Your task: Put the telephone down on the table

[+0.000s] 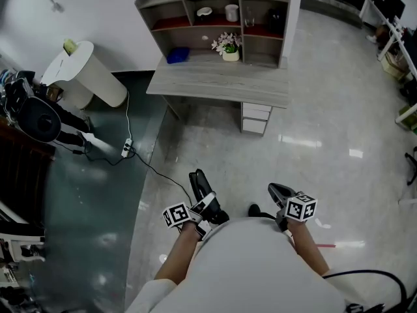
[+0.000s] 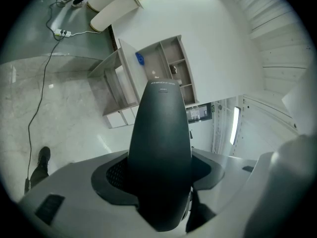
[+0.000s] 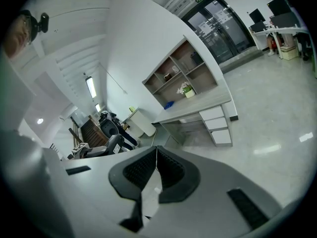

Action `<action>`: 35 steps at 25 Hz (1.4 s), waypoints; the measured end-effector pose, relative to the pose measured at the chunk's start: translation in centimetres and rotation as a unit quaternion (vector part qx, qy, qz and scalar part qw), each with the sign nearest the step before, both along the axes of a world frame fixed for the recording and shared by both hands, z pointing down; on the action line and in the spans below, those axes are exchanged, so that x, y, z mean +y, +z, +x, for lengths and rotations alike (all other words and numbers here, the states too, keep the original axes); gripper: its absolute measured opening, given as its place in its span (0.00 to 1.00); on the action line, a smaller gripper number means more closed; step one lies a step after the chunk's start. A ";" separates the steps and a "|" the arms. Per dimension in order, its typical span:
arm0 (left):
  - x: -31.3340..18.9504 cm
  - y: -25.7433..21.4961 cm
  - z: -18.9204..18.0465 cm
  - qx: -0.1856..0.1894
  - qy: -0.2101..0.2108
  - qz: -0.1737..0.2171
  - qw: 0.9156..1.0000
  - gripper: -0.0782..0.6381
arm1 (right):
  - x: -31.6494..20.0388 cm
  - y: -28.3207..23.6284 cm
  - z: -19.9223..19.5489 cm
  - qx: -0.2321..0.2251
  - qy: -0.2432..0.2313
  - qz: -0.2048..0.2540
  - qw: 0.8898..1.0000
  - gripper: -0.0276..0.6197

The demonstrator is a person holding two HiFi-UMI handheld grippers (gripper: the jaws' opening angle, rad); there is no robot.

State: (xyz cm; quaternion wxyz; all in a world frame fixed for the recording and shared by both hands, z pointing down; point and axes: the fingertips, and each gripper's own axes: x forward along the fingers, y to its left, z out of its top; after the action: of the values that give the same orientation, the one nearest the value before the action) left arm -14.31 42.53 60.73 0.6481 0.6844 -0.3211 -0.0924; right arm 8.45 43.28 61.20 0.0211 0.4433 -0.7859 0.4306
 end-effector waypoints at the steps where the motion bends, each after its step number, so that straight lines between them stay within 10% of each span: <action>1: -0.1 -0.3 0.4 0.011 -0.003 0.003 1.000 0.53 | -0.1 0.1 0.3 -0.001 0.000 -0.001 1.000 0.07; 21: -3.9 1.4 5.1 0.012 -0.060 -0.010 0.998 0.53 | -4.1 3.0 9.0 0.016 -0.030 -0.029 0.999 0.07; 35: -14.3 1.7 3.2 -0.025 -0.025 -0.017 0.999 0.53 | -13.5 2.8 6.5 0.010 -0.006 -0.031 0.999 0.07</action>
State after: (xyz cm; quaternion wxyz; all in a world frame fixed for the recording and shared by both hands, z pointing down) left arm -11.14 28.22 62.48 0.6491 0.6672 -0.3553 -0.0859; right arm 14.97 29.80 64.03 0.0453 0.4414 -0.7747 0.4505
